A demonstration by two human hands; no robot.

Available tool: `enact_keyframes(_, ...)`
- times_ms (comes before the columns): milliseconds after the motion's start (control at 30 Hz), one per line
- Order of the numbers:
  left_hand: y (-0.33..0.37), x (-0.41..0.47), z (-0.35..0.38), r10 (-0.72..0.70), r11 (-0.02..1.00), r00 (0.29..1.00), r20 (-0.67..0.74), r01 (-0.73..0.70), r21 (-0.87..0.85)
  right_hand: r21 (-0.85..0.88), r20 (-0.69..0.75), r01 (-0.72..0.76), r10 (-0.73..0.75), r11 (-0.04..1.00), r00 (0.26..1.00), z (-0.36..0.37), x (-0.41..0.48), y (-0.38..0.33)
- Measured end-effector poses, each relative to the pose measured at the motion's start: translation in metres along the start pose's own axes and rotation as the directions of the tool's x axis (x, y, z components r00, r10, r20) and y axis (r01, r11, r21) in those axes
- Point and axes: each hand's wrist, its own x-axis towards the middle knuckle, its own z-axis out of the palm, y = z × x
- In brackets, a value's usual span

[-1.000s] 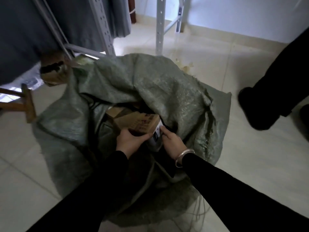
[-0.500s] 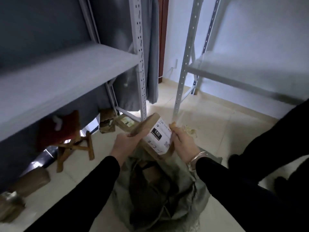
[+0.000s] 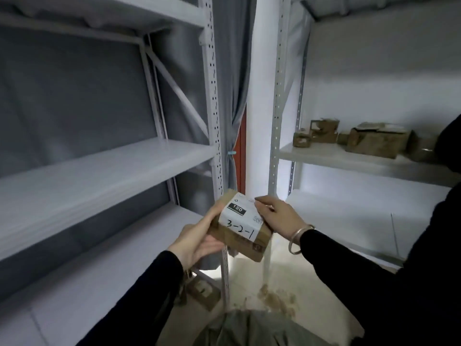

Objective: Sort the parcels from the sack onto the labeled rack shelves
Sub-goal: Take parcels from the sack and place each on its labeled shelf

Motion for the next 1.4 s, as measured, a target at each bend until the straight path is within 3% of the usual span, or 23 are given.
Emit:
enact_keyframes(67,0.042,-0.021,-0.001,0.035,0.996,0.999,0.005,-0.034,-0.08,0.088,-0.106,0.024,-0.014,0.996,0.994,-0.025,-0.002,-0.04)
enact_keyframes(133,0.076,-0.043,0.001,0.098,0.986,0.995,0.01,-0.096,-0.136,0.309,-0.173,0.031,0.024,0.951,0.985,-0.045,-0.009,-0.076)
enact_keyframes(200,0.105,-0.067,0.007,0.173,0.971,0.985,0.011,-0.168,-0.169,0.577,-0.081,-0.017,0.077,0.817,0.994,-0.06,-0.021,-0.11)
enact_keyframes(267,0.125,-0.09,0.013,0.255,0.954,0.967,0.01,-0.25,-0.163,0.713,0.013,-0.057,0.067,0.699,0.998,-0.067,-0.028,-0.132)
enact_keyframes(367,0.145,-0.113,0.011,0.329,0.936,0.944,-0.008,-0.328,-0.13,0.778,0.032,-0.041,0.025,0.627,0.999,-0.071,-0.029,-0.152)
enact_keyframes(533,0.168,-0.135,-0.011,0.321,0.934,0.945,-0.069,-0.328,-0.14,0.753,0.051,-0.032,-0.011,0.658,0.999,-0.069,-0.023,-0.187)
enact_keyframes(733,0.181,-0.175,-0.066,0.333,0.909,0.885,-0.325,-0.392,-0.138,0.855,-0.058,0.081,-0.061,0.512,0.996,0.001,-0.012,-0.244)
enact_keyframes(900,0.164,-0.244,-0.16,0.355,0.863,0.687,-0.634,-0.501,-0.06,0.845,0.134,0.04,-0.284,0.533,0.949,0.121,-0.047,-0.317)
enact_keyframes(1067,0.136,-0.353,-0.247,0.319,0.85,0.429,-0.845,-0.524,0.054,0.862,0.356,-0.083,-0.482,0.499,0.801,0.22,-0.133,-0.397)
enact_keyframes(1133,0.123,-0.397,-0.274,0.299,0.841,0.322,-0.898,-0.534,0.089,0.86,0.396,-0.085,-0.552,0.504,0.734,0.248,-0.173,-0.425)
enact_keyframes(1300,0.1,-0.486,-0.336,0.251,0.802,0.135,-0.959,-0.583,0.128,0.865,0.415,-0.028,-0.684,0.501,0.599,0.304,-0.256,-0.483)
enact_keyframes(1400,0.097,-0.516,-0.376,0.237,0.812,0.077,-0.969,-0.563,0.154,0.88,0.39,0.002,-0.726,0.475,0.566,0.33,-0.286,-0.508)
